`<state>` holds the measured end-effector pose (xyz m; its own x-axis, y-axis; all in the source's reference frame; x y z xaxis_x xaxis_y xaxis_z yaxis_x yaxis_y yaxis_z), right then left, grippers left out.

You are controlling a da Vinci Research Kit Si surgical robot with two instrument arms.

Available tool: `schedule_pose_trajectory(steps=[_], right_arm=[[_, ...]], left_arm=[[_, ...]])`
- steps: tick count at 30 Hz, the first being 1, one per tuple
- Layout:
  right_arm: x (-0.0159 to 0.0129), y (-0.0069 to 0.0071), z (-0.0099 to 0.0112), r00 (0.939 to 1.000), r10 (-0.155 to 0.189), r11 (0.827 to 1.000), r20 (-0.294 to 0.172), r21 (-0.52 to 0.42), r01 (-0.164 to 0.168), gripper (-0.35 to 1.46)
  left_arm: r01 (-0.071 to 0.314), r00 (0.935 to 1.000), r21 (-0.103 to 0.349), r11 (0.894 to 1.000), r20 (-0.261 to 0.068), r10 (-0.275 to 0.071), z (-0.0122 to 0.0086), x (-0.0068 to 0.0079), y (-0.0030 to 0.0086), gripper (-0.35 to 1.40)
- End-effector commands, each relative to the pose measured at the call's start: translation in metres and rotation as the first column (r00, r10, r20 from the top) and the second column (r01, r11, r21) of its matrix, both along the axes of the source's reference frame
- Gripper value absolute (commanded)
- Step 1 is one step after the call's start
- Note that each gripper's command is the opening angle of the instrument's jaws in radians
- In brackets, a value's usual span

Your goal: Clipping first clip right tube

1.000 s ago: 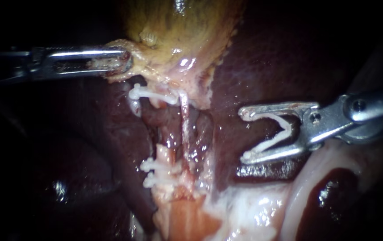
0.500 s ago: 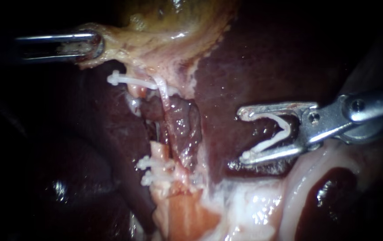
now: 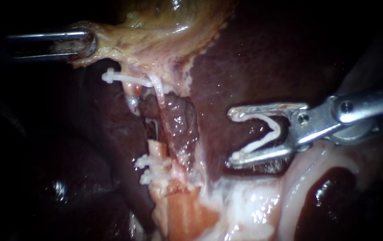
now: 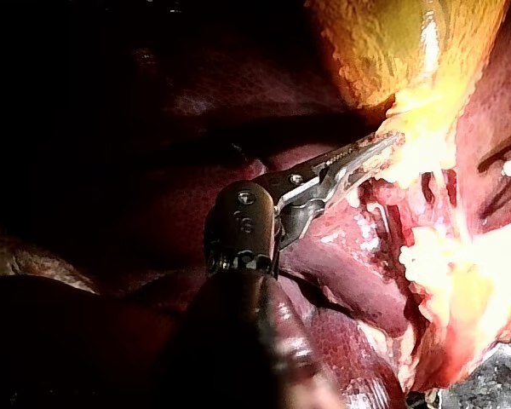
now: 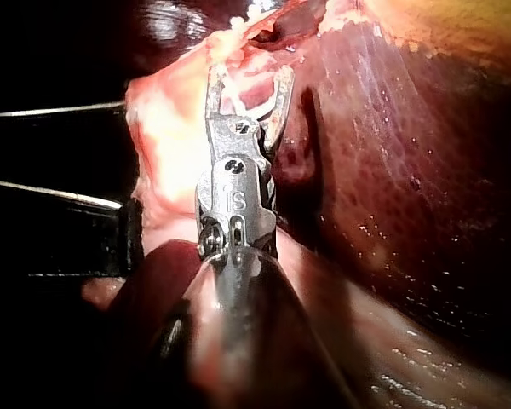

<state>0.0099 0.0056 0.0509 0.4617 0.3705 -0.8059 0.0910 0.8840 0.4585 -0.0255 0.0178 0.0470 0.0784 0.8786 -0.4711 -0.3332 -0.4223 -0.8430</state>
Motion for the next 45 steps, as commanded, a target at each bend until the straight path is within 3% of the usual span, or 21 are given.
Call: schedule_pose_trajectory(steps=[1,16,22,30,45], right_arm=[[0.0005,-0.0002,0.0003,1.0,0.002,1.0,0.005,0.016,-0.002,0.5],[0.0057,-0.0016,0.0033,0.9996,0.013,0.997,0.026,0.082,-0.015,0.5],[0.0072,-0.0017,0.004,0.9997,0.021,0.994,0.013,0.104,-0.022,0.5],[0.0094,-0.0027,0.0052,1.0,0.002,0.992,0.005,0.125,-0.003,0.5],[0.0125,-0.0037,0.0066,0.9992,0.002,0.983,-0.04,0.185,0.005,0.5]], left_arm=[[0.001,1.0,0.0,1.0,-0.001,-0.001,0.0,0.0,0.0,-0.35],[0.002,1.0,0.0,1.0,-0.002,-0.002,-0.0002,-0.0002,-0.0001,-0.35],[0.002,1.0,0.0,1.0,-0.002,-0.002,-0.0002,-0.0002,-0.0001,-0.35],[0.002,1.0,0.0,1.0,-0.002,-0.002,-0.0002,-0.0003,-0.0001,-0.35],[0.003,1.0,0.0,1.0,-0.002,-0.003,-0.0001,-0.0005,0.0,-0.35]])
